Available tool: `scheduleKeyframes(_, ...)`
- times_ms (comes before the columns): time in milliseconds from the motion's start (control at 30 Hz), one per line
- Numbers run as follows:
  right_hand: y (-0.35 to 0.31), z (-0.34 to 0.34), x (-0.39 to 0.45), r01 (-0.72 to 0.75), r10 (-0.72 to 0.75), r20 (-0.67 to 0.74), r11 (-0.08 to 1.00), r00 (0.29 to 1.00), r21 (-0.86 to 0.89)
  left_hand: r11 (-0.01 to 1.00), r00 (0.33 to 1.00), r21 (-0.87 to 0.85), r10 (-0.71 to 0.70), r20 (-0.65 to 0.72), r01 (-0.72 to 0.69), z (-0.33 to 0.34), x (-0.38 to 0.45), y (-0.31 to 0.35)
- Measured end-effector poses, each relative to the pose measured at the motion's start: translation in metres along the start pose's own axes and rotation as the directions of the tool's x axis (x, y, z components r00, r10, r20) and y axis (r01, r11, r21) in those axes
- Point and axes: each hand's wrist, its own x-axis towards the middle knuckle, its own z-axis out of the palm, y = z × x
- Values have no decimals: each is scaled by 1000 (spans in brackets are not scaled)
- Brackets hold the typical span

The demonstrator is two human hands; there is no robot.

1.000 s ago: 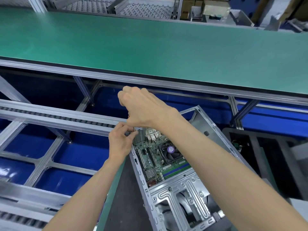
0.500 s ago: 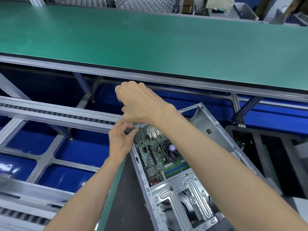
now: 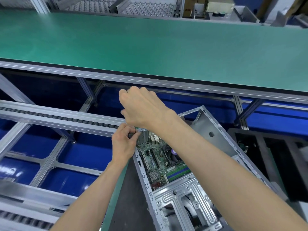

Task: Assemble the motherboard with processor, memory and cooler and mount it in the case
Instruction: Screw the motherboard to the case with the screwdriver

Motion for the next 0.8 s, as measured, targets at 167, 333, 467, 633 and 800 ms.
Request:
scheduleKeyframes(167,2,-4,-1,-39,37,35,998,999,46,1000,1000,-21,-5,19,6,0,1,0)
scheduleKeyframes(333,10,-6,-2,-62,57,65,995,996,83,999,1000,-35,5,26,-4,0,1,-1)
scheduleKeyframes(467,9,-3,-5,-108,108,3,994,994,-6,999,999,-39,17,43,-15,0,1,0)
scheduleKeyframes(633,17,-9,-4,-82,74,85,992,994,100,998,997,-30,52,52,-50,-1,2,1)
scheduleKeyframes(800,16,-7,-7,-147,147,2,989,989,-27,995,993,-8,98,70,-97,0,3,2)
